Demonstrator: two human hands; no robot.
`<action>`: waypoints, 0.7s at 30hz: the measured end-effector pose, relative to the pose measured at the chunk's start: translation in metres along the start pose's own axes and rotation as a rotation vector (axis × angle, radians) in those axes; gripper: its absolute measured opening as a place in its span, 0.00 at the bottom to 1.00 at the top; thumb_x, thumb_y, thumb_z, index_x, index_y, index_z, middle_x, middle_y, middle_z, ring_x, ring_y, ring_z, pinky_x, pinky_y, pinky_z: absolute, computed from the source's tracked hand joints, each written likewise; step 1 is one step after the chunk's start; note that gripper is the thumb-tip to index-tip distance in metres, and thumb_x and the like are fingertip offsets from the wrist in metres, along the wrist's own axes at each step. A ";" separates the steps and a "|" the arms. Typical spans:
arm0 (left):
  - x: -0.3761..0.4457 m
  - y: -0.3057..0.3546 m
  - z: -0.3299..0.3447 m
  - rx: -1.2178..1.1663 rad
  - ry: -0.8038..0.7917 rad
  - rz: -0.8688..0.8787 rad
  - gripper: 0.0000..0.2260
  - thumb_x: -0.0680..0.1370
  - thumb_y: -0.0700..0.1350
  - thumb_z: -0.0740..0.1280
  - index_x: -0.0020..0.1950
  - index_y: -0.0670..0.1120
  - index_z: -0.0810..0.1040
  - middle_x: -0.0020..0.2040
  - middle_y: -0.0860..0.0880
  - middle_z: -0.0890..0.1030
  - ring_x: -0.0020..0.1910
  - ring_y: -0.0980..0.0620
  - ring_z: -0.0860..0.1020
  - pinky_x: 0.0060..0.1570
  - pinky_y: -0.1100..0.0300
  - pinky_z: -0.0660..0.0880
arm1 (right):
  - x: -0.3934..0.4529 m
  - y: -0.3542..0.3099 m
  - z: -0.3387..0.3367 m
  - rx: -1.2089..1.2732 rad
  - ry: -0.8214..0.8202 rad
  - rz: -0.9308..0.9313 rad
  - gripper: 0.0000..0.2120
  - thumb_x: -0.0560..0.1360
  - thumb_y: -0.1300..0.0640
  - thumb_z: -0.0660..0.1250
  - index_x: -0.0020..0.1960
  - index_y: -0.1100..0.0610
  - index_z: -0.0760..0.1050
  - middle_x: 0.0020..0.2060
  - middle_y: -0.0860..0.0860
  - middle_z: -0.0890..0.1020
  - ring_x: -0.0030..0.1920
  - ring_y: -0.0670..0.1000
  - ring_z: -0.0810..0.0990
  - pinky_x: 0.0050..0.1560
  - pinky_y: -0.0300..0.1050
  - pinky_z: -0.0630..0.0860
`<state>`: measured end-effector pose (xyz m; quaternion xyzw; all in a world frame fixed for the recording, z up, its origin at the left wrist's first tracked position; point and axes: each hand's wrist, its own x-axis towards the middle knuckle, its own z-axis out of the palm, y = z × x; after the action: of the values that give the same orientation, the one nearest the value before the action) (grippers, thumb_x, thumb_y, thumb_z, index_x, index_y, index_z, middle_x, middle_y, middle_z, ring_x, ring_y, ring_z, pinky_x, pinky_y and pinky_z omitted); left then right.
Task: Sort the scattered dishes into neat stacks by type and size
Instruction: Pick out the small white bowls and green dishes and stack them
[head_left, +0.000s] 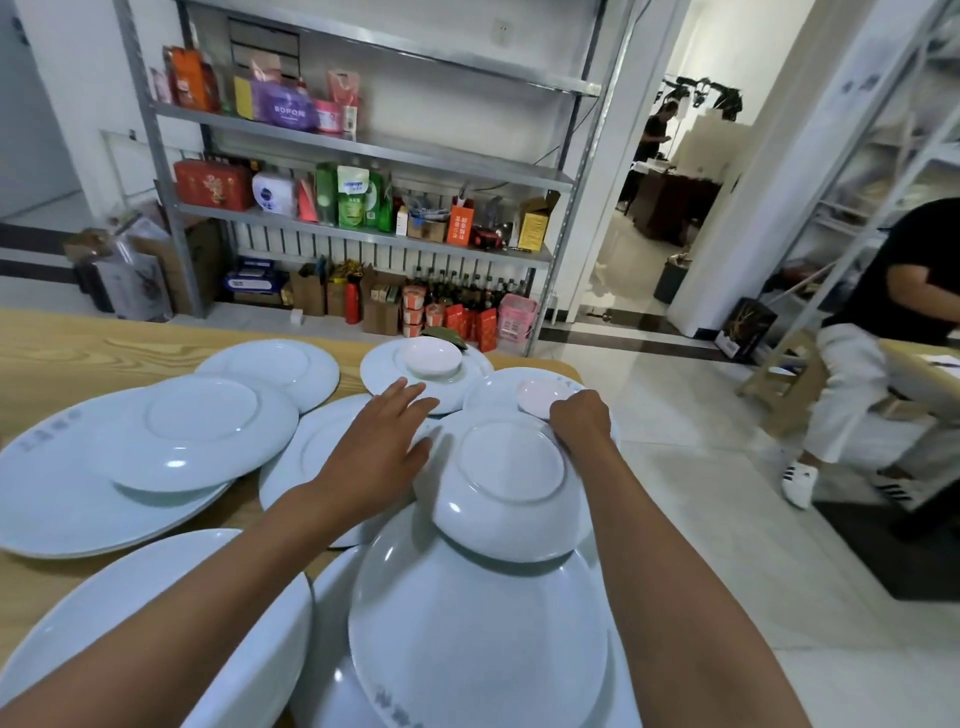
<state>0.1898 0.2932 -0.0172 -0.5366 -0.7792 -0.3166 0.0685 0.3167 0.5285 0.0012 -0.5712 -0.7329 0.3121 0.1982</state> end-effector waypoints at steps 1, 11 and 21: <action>-0.001 -0.001 -0.002 -0.003 0.000 -0.001 0.20 0.79 0.45 0.64 0.71 0.46 0.69 0.74 0.47 0.64 0.76 0.48 0.54 0.72 0.51 0.55 | 0.000 0.000 0.000 0.013 0.018 0.001 0.16 0.76 0.57 0.62 0.62 0.60 0.74 0.57 0.57 0.80 0.58 0.59 0.78 0.50 0.43 0.68; -0.017 0.001 -0.022 -0.048 0.014 -0.064 0.20 0.79 0.46 0.63 0.72 0.49 0.67 0.74 0.50 0.63 0.76 0.51 0.53 0.73 0.54 0.55 | -0.021 -0.017 -0.028 0.101 0.153 -0.155 0.11 0.69 0.66 0.61 0.29 0.58 0.66 0.25 0.50 0.65 0.32 0.53 0.64 0.29 0.42 0.62; -0.051 0.005 -0.058 0.009 0.158 -0.019 0.19 0.77 0.46 0.67 0.68 0.49 0.73 0.69 0.45 0.71 0.69 0.44 0.68 0.62 0.47 0.70 | -0.117 -0.089 0.012 0.212 -0.058 -0.530 0.10 0.69 0.64 0.62 0.38 0.60 0.83 0.35 0.54 0.84 0.40 0.53 0.82 0.41 0.46 0.78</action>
<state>0.2013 0.2208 0.0080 -0.5021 -0.7781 -0.3548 0.1291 0.2764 0.3999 0.0609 -0.3266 -0.8252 0.3404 0.3106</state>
